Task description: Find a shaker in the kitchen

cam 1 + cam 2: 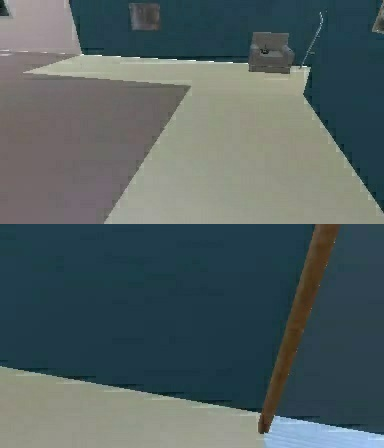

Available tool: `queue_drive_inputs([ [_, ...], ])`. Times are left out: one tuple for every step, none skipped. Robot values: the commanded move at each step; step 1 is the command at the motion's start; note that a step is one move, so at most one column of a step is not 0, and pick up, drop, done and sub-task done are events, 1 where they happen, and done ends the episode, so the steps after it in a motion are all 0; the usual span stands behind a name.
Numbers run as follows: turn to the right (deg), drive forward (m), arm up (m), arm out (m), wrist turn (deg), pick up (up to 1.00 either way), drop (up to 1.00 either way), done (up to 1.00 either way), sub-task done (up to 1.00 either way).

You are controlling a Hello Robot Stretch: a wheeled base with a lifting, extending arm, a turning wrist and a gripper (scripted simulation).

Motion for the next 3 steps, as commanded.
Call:
queue_drive_inputs([
  [-45.0, 0.0, 0.0, 0.0, 0.0, 0.0, 0.0, 0.0, 0.0],
  [-3.0, 0.0, 0.0, 0.0, 0.0, 0.0, 0.0, 0.0, 0.0],
  [0.0, 0.55, 0.0, 0.0, 0.0, 0.0, 0.0, 0.0, 0.0],
])
